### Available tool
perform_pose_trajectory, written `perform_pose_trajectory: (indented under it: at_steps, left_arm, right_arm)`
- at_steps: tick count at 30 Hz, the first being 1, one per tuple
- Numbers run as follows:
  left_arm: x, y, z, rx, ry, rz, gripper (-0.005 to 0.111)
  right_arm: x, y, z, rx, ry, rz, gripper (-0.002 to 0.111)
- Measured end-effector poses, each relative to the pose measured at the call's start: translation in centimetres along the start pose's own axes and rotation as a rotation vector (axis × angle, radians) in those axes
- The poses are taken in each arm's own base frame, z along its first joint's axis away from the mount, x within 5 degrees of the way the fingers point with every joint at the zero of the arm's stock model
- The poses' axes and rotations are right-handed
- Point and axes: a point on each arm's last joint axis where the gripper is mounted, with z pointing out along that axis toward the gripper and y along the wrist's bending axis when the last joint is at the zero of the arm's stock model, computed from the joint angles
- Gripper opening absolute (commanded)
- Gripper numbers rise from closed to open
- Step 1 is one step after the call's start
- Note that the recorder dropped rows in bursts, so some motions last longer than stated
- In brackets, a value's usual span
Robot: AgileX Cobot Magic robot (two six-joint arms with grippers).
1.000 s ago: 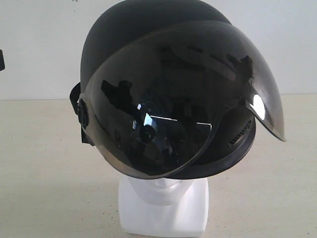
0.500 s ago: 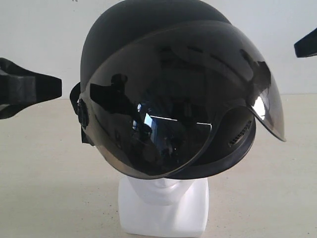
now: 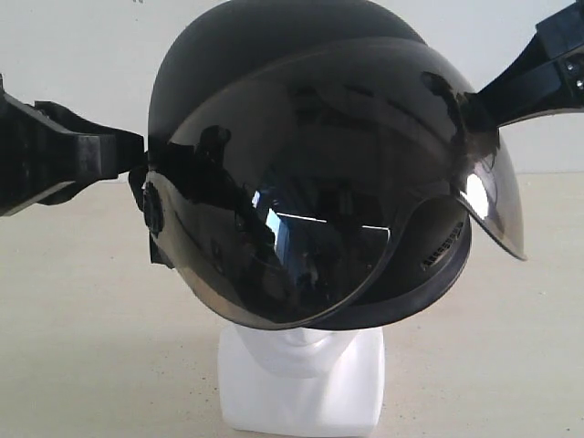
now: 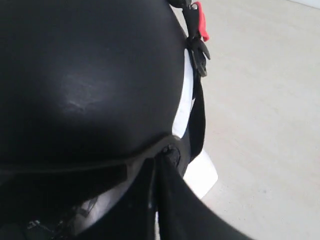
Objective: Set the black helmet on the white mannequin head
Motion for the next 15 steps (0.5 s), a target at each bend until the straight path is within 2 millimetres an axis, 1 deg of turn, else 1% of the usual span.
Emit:
perform_pose_trajectory:
  at_steps: [4, 8, 11, 15]
  left_arm:
    - [-0.1, 0.0, 0.2, -0.001, -0.009, 0.014, 0.004]
    - [-0.2, 0.3, 0.2, -0.010, -0.023, 0.017, 0.004]
    - [-0.4, 1.0, 0.2, -0.043, -0.033, 0.003, 0.004]
    - [-0.5, 1.4, 0.1, -0.058, -0.039, -0.001, 0.004]
  right_arm:
    - [0.0, 0.1, 0.0, 0.001, 0.003, 0.011, 0.000]
    - [0.1, 1.9, 0.2, 0.009, 0.045, -0.040, 0.000]
    - [0.2, 3.4, 0.2, 0.022, 0.068, -0.050, 0.000]
    - [0.4, 4.2, 0.2, 0.017, 0.084, -0.052, 0.000]
